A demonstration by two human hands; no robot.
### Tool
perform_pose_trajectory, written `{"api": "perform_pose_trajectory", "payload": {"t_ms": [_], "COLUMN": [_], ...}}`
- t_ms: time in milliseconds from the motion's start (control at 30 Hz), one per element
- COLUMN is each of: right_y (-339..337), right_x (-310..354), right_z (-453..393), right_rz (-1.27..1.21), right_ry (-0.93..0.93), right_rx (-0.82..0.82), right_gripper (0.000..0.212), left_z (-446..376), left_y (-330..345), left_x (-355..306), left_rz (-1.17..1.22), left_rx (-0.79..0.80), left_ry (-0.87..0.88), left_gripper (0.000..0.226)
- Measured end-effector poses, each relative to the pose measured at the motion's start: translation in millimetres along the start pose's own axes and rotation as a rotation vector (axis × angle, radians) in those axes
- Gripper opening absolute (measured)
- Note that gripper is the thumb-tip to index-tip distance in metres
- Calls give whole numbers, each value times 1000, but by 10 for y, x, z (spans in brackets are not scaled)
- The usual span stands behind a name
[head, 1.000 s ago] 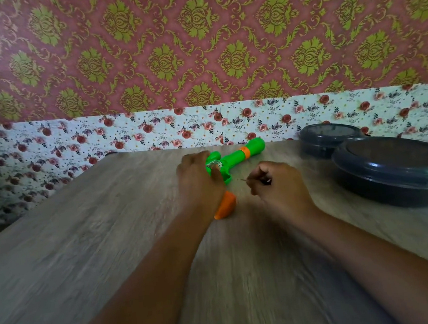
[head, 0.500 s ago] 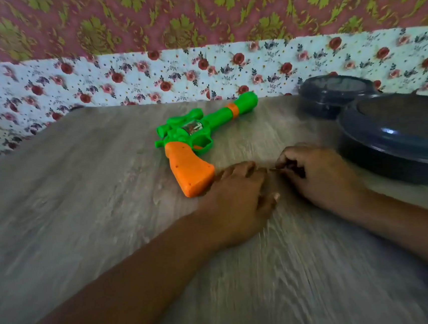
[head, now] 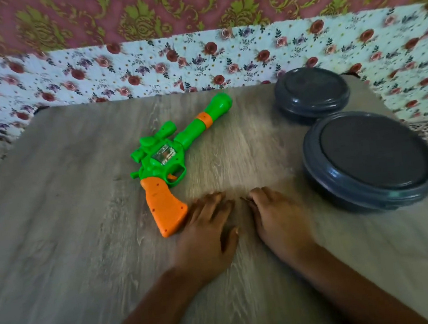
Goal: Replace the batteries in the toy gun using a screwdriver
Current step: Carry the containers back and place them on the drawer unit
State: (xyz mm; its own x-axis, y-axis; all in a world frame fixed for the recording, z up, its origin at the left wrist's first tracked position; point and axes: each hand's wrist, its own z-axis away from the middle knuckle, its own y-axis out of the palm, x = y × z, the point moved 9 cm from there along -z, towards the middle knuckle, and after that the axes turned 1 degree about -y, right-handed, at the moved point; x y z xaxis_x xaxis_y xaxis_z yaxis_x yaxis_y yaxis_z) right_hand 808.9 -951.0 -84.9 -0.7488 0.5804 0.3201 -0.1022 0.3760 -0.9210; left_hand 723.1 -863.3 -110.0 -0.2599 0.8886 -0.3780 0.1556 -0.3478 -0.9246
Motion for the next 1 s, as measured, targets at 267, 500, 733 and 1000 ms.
{"api": "perform_pose_trajectory", "payload": {"t_ms": [267, 500, 733, 1000], "right_y": [-483, -1372, -1489, -1211], "right_x": [-129, -1015, -1951, -2143], "right_z": [-7, 161, 787, 957], "right_rz": [-108, -278, -457, -542], "right_ry": [102, 459, 1110, 1195], "right_rx": [126, -183, -400, -289], "right_gripper": [16, 7, 55, 62], "left_z": [-36, -499, -1735, -2516], "left_y": [-9, 4, -212, 127], "left_x": [-73, -370, -712, -893], "left_rz": [-146, 93, 594, 1086], "left_rx": [56, 185, 12, 30], "left_ry": [-42, -263, -633, -977], "left_gripper": [56, 72, 48, 66]}}
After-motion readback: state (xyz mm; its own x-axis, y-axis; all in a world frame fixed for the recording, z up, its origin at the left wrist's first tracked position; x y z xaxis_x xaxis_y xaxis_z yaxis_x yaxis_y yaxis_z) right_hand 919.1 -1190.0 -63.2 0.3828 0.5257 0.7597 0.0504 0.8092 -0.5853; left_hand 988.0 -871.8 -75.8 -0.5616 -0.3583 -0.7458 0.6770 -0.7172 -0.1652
